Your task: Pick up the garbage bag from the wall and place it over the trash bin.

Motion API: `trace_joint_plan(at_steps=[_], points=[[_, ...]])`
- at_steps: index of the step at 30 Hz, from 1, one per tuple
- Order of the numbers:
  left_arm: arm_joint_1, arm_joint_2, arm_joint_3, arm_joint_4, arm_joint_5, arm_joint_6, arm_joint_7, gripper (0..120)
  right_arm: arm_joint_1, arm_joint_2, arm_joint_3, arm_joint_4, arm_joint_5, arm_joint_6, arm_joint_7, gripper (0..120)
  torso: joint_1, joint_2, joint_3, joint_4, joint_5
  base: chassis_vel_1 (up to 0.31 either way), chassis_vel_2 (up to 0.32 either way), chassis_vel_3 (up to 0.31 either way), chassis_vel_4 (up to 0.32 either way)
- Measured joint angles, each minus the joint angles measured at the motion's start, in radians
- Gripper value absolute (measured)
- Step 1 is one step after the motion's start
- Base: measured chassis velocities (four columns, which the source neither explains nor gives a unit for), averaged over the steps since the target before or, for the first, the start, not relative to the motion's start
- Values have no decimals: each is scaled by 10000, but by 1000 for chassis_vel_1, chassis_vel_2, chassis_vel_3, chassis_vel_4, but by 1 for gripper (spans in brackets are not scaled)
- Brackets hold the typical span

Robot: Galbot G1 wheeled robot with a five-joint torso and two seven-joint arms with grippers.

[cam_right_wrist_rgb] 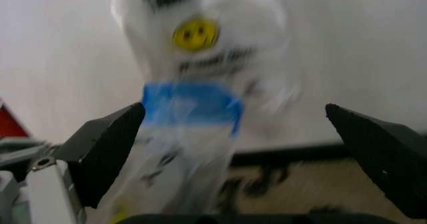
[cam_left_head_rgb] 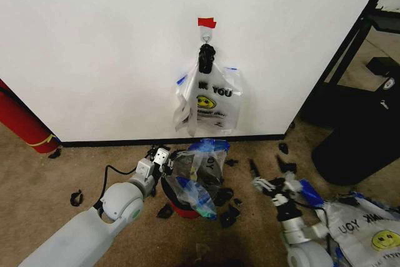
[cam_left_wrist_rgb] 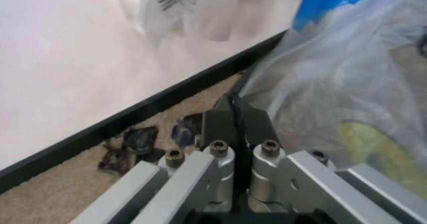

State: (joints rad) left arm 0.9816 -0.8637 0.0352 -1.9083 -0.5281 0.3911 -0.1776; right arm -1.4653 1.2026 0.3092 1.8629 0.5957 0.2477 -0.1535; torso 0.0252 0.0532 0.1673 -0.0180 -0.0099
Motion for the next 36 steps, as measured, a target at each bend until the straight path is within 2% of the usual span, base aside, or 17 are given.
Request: trace_joint_plan(at_steps=[3,5,8,11,13,15,18,21,25,26,29,36], points=[[-227,-96,252,88,35,-59,54,0,502,-358,-922,350,912,-1330,1027,100,0,0,0,-1,-1,0,0,0,0],[-241,-103,266,92,35,-59,58,0,538,-383,-976,374,980,-1407,1108,100,0,0,0,-1,-2,0,0,0,0],[-418,-165,447,112,62,-52,90,0,1136,-781,-1714,799,2152,-2561,2479,100,0,0,0,0,-1,0,0,0,0],[-539,-197,562,121,156,-36,106,0,1447,-1016,-1921,1174,3067,-3778,3364,100,0,0,1,-2,-2,0,0,0,0],[-545,-199,568,121,172,-34,108,0,1500,-1039,-1941,1202,3183,-3947,3486,100,0,0,0,-3,-2,0,0,0,0],[-513,-187,528,88,314,-18,126,0,1949,-1102,-2118,1185,3877,-4802,4057,100,0,0,1,-2,-1,0,0,0,0],[-453,-130,466,7,344,-16,127,0,2229,-1041,-2196,1026,4185,-5122,4245,99,0,0,0,0,-3,0,0,0,0],[-384,19,407,-168,351,-15,136,0,2682,-784,-2229,680,4716,-5734,4566,85,0,0,1,1,-1,0,0,0,0],[-397,95,407,-255,352,-15,158,0,2901,-627,-2057,538,5128,-6570,4901,72,0,0,1,-1,-2,0,0,0,0],[-397,95,407,-255,352,-15,158,0,2901,-627,-2057,538,5128,-6570,4901,72,0,0,1,-1,-2,0,0,0,0],[-321,123,383,-343,353,-14,171,0,3055,-540,-1948,531,5443,-7297,5179,56,0,0,1,0,-2,0,0,0,0],[-203,126,318,-431,389,-57,199,0,3058,-415,-1939,529,5487,-7814,5453,32,0,0,0,-1,-2,0,0,0,0]])
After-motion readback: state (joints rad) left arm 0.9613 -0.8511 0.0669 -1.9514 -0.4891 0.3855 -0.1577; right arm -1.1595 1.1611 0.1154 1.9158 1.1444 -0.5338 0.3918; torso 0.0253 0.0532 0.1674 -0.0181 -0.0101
